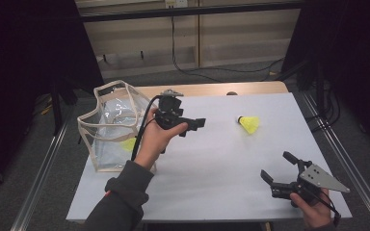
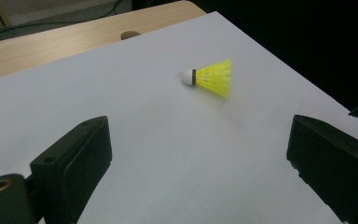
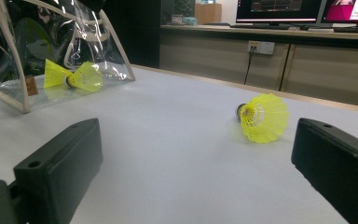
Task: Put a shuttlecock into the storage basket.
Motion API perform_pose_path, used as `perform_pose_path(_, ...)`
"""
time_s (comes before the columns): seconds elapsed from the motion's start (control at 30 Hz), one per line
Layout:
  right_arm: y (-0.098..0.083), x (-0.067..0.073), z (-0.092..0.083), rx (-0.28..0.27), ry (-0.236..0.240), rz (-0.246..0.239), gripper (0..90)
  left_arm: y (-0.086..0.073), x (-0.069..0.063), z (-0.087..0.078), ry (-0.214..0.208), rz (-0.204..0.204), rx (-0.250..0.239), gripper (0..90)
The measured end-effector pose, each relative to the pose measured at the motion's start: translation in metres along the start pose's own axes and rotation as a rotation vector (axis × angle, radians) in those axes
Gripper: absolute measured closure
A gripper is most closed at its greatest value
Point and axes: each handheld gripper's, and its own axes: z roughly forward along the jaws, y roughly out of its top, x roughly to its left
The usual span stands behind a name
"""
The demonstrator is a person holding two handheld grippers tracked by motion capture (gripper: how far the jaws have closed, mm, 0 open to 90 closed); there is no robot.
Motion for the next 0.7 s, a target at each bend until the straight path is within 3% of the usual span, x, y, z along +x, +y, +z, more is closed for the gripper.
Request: perform_pose_path(0.7, 0.000, -0.001, -0.001, 0.000, -0.002, 0.004, 1.7, -0.016, -0.015, 0.044, -0.016, 0.027, 0.023, 6.3)
